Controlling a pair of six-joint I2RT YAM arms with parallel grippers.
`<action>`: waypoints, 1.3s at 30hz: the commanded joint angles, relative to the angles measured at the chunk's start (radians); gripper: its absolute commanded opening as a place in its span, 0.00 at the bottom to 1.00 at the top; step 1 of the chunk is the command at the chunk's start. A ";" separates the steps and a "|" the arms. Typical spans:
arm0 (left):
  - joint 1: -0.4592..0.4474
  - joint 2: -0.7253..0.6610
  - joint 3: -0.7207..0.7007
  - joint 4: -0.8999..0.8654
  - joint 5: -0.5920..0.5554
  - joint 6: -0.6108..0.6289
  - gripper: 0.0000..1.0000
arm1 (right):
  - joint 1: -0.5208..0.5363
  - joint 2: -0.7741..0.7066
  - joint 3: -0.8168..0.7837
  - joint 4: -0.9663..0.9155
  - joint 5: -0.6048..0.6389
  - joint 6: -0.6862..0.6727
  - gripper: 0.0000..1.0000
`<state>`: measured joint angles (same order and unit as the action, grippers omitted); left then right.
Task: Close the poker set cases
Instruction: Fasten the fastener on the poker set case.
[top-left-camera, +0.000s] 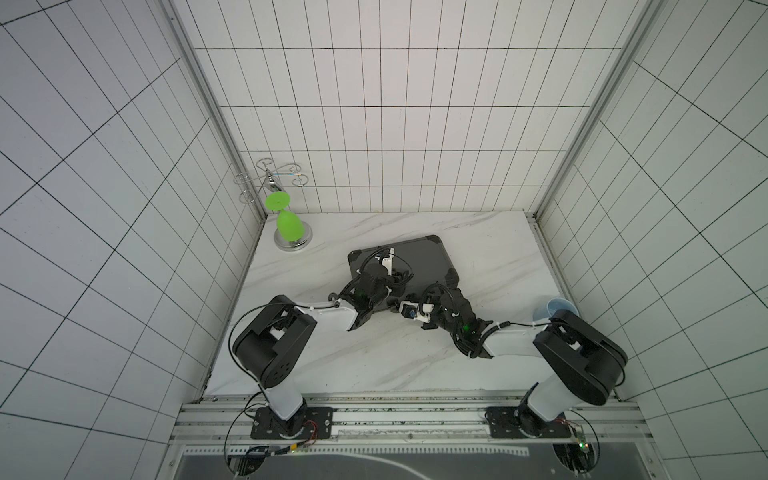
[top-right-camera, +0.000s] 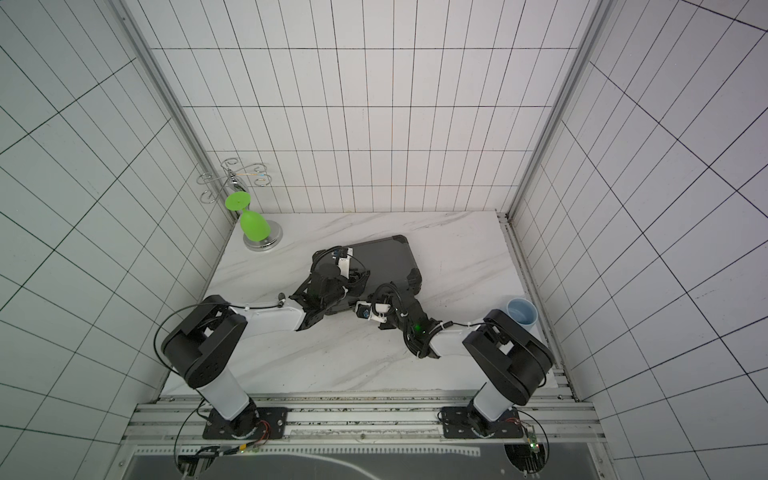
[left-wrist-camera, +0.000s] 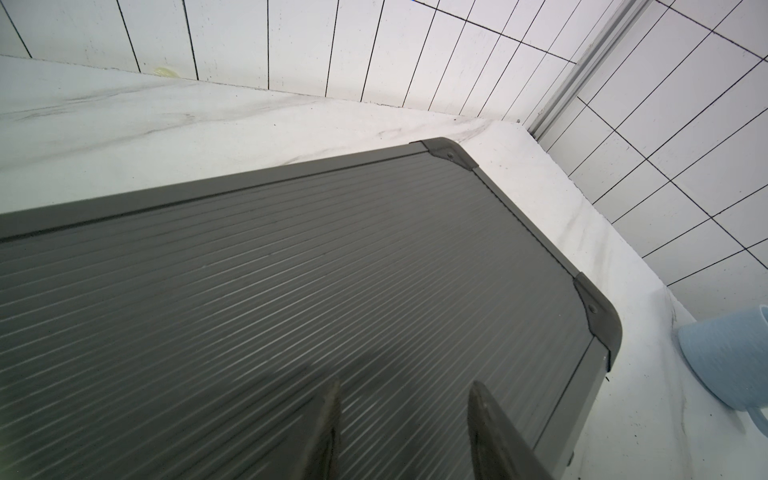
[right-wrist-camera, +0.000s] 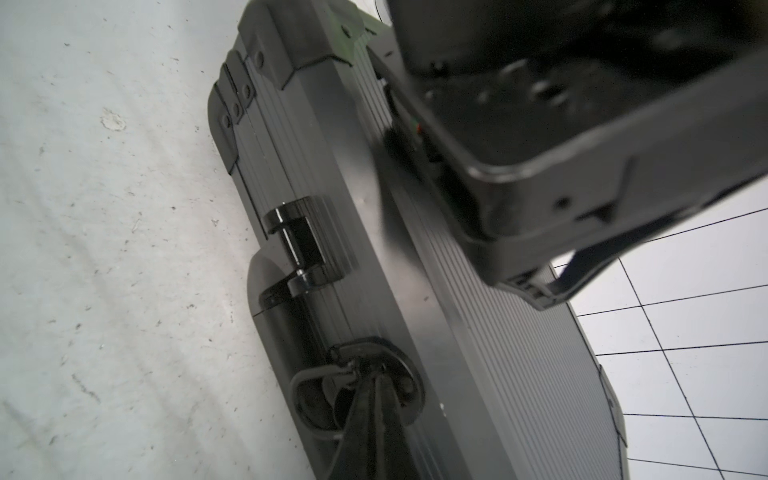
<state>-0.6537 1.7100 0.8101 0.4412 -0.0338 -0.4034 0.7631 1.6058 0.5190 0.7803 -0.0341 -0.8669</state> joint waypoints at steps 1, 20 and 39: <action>-0.007 0.048 -0.065 -0.245 0.021 -0.033 0.50 | 0.027 0.064 0.004 -0.001 0.008 0.032 0.00; -0.004 0.027 -0.071 -0.253 0.008 -0.028 0.49 | 0.035 -0.112 -0.066 0.067 0.066 0.139 0.28; -0.003 0.013 -0.075 -0.248 0.008 -0.026 0.49 | 0.044 -0.134 -0.099 -0.058 0.074 0.148 0.37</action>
<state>-0.6521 1.6821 0.7925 0.4198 -0.0433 -0.4030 0.7963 1.4593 0.4690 0.7254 0.0284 -0.7357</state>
